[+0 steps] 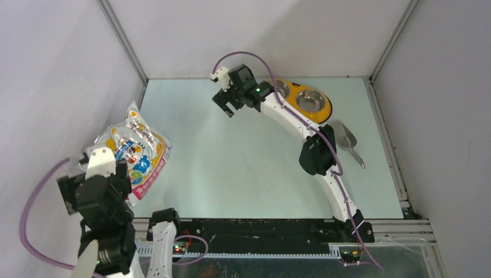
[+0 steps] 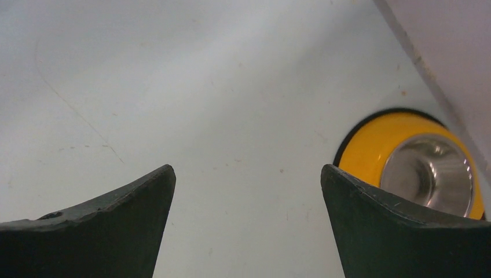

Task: Serve the pet food
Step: Move the pet food bag to the center of the board.

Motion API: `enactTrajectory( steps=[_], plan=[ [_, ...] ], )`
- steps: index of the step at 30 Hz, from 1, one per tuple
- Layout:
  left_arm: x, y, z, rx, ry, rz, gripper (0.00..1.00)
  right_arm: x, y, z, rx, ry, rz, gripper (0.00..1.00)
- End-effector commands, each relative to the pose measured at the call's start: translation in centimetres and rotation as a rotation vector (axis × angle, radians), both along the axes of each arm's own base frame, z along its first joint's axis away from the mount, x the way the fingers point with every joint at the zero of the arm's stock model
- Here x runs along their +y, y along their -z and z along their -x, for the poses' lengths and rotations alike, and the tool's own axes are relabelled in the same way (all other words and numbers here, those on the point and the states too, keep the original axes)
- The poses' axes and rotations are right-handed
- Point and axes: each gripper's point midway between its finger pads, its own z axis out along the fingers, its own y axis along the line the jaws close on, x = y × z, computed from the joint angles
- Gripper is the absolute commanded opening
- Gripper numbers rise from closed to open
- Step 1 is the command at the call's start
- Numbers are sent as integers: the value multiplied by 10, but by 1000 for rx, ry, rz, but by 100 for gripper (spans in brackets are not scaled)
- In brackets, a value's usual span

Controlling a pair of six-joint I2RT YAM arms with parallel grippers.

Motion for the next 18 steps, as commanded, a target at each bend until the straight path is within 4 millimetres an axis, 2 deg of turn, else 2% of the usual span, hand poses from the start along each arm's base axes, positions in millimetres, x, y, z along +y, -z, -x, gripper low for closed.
enactTrajectory(
  steps=[1,2,3,4,5,8,12,15,17,18],
  plan=[
    [-19,-39,-49,3,231,-4,98,-15,1,8,96,18,-26,100],
    [-21,-43,-60,9,263,4,98,-17,3,12,110,19,-18,100],
    [-21,-57,-63,-24,263,-2,98,-20,-1,14,110,20,-19,100],
    [-15,-57,-74,-7,233,20,98,-22,3,17,123,21,-10,100],
    [-8,-66,-74,-24,189,17,98,-23,-1,19,123,21,-12,100],
    [-3,-72,-90,-65,166,38,98,-28,3,27,158,24,-6,99],
    [-8,-82,-103,-126,220,70,98,-36,5,32,187,34,-5,100],
    [2,-73,-120,-143,219,207,98,-39,8,32,198,39,1,99],
    [15,-58,-138,-148,240,357,98,-39,6,32,199,40,-4,100],
    [20,-54,-135,-159,222,394,98,-39,6,32,198,40,-6,100]
  ],
)
